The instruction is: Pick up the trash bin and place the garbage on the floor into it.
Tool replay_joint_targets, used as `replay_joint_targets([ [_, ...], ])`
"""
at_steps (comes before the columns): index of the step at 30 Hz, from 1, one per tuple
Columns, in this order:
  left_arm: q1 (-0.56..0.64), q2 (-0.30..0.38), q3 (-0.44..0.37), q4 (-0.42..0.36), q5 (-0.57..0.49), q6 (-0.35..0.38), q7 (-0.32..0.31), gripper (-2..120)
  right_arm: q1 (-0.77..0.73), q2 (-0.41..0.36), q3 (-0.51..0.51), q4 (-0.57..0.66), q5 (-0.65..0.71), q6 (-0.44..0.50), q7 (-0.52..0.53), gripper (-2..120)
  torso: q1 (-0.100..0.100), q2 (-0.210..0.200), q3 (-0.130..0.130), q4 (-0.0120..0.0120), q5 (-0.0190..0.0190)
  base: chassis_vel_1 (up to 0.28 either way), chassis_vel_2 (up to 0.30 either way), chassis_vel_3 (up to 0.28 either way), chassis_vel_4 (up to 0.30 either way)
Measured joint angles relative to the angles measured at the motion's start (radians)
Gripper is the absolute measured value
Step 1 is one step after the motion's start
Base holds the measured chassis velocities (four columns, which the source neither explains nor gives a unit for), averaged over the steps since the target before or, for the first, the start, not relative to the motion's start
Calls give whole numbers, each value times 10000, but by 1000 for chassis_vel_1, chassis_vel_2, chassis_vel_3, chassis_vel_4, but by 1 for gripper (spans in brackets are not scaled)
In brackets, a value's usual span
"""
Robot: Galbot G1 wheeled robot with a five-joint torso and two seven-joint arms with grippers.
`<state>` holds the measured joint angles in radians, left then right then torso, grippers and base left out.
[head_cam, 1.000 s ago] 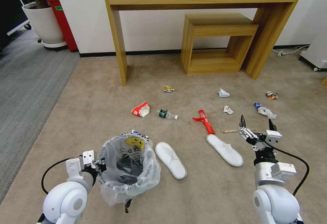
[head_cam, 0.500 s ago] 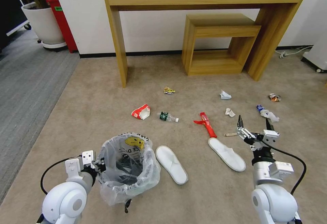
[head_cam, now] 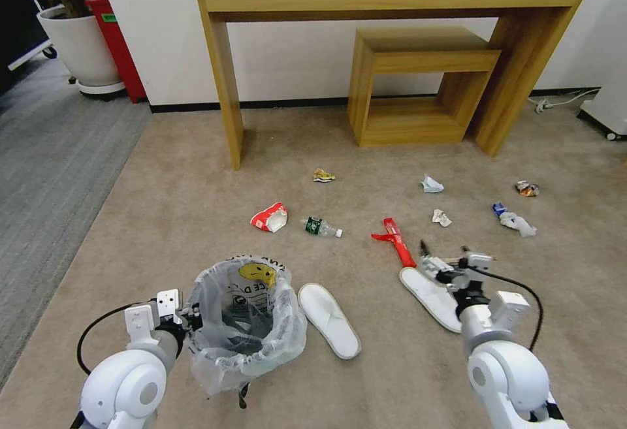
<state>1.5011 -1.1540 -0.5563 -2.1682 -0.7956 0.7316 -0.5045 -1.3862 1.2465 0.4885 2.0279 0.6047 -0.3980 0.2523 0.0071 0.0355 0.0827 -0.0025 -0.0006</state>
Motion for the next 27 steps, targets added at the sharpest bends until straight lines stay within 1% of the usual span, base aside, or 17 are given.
replay_joint_targets([
  [1, 0, 0, 0, 0, 0, 0, 0, 1, 0, 0, 0, 0, 0, 0, 0, 100, 0, 0, 0, 0, 0, 0, 0, 0, 0],
  [4, 15, -41, -18, 55, 64, -36, 5, 1, 291, -464, -428, -244, 1130, -915, 582, 100, 0, 0, 0, 0, 0, 0, 0, 0, 0],
  [6, 18, -56, -29, 60, 72, -40, 5, 1, 366, -612, -552, -330, 1383, -1081, 742, 100, 1, 0, 1, 0, 0, 0, 0, 0, 0],
  [7, 33, -94, -59, 78, 102, -58, 10, 1, 622, -994, -895, -508, 2200, -1670, 1283, 100, 0, 0, 0, -1, 0, 0, 0, 0, 0],
  [8, 54, -140, -90, 90, 132, -75, 12, 1, 969, -1230, -1140, -709, 3098, -2560, 1824, 100, 0, 0, 1, -1, 0, 0, 0, 0, 0],
  [9, 54, -140, -90, 90, 132, -75, 12, 1, 969, -1230, -1140, -709, 3098, -2560, 1824, 100, 0, 0, 1, -1, 0, 0, 0, 0, 0],
  [10, 63, -154, -97, 91, 141, -77, 13, 1, 1117, -1268, -1241, -809, 3306, -2800, 1991, 100, 0, 0, 1, -2, -1, 0, 0, 0, 0],
  [12, 104, -219, -137, 92, 164, -103, 19, 1, 1724, -1359, -1817, -1313, 3894, -3277, 2508, 100, 0, 0, 1, 0, 0, 0, 0, 0, 0],
  [13, 104, -219, -137, 92, 164, -103, 19, 1, 1724, -1359, -1817, -1313, 3894, -3277, 2508, 100, 0, 0, 1, 0, 0, 0, 0, 0, 0],
  [15, 155, -260, -194, 92, 209, -131, 34, 1, 2255, -1357, -2337, -1715, 4295, -3465, 2772, 100, 0, 1, 0, 0, -4, 0, 0, 0, 0],
  [16, 176, -278, -219, 90, 218, -142, 49, 1, 2453, -1287, -2595, -1938, 4223, -3487, 2795, 100, 0, -1, 1, 1, -2, 0, 0, 0, 0],
  [17, 176, -278, -219, 90, 218, -142, 49, 1, 2453, -1287, -2595, -1938, 4223, -3487, 2795, 100, 0, -1, 1, 1, -2, 0, 0, 0, 0],
  [20, 223, -329, -294, 94, 292, -195, 102, 1, 3112, -1023, -3441, -2708, 3892, -3499, 2580, 100, 1, 0, 1, 1, -3, 0, 0, 0, 0],
  [22, 230, -340, -307, 102, 307, -205, 118, 1, 3232, -986, -3612, -2876, 3801, -3498, 2504, 100, 1, 0, 1, 0, -2, 0, 0, 0, 0],
  [24, 255, -425, -347, 133, 381, -227, 144, 1, 3621, -943, -4186, -3508, 3475, -3483, 2164, 100, 1, 0, 1, 1, -2, 0, 0, 0, 0],
  [26, 264, -450, -352, 138, 403, -237, 149, 1, 3721, -928, -4335, -3680, 3388, -3478, 2101, 100, 0, 0, 1, 0, -3, 0, 0, 0, 0],
  [27, 298, -536, -354, 144, 490, -273, 188, 1, 3946, -871, -4642, -4075, 3293, -3465, 1962, 100, 1, 0, 1, -1, 0, 0, 0, 0, 0],
])
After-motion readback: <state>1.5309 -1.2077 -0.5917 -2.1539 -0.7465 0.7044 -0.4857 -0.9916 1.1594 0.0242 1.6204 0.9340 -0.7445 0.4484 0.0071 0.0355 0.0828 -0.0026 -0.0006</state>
